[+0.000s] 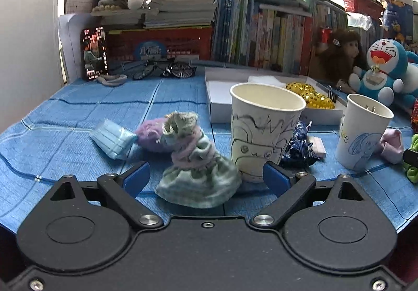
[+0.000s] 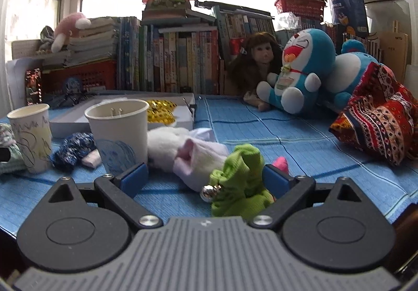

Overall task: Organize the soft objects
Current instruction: 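Open both grippers to release cube and bow, then withdraw from the tray, then grasp the gingham doll dress with the left gripper while the right grasps the green scrunchie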

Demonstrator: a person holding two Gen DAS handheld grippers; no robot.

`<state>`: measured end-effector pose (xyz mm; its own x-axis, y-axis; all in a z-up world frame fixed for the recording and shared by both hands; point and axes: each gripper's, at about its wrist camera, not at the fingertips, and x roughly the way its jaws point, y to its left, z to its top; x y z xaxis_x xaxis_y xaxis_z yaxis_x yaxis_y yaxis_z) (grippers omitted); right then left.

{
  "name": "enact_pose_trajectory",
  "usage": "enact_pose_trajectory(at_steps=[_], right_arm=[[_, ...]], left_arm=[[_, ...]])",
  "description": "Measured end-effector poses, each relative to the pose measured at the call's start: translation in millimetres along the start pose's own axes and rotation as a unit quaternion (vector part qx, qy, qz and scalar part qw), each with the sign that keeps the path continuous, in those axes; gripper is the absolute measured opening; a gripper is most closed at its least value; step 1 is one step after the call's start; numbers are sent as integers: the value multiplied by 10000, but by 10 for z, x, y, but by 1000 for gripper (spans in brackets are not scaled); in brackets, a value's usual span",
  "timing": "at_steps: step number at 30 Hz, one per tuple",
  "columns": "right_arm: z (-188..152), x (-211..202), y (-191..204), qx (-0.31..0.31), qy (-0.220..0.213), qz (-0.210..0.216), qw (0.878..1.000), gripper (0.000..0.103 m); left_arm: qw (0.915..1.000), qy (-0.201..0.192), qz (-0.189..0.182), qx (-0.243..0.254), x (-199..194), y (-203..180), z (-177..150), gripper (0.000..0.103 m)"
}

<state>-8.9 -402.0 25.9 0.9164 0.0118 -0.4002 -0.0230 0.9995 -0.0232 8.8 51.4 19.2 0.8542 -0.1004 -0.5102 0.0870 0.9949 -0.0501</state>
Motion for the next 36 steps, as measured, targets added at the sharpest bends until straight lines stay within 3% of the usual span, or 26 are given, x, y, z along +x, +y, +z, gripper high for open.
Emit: enact_pose_trajectory(at_steps=[8,13,18,30,34,36], right_arm=[[-58,33,-79,54,33,-160,9999,98],[-83,29,-80,60,-17,-210,9998,90],[-69,-24,-122,137,-292,-432,9985,89],[-89,247,-330,357,100,-647,9972,97],[-94,266,-368,500,252,-519,9971,73],[-91,263,-374,550,300,-603,9962,56]], left_arm=[[9985,88,85,-533,141,76,19,82],[9965,181,81,-807,220,117,17,71],[9967,161,132,-791,250,120,18,66],[9966,226,162,-769,342,114,7,64],[9964,249,152,-798,391,132,0,64],[9963,238,125,-818,384,138,-6,54]])
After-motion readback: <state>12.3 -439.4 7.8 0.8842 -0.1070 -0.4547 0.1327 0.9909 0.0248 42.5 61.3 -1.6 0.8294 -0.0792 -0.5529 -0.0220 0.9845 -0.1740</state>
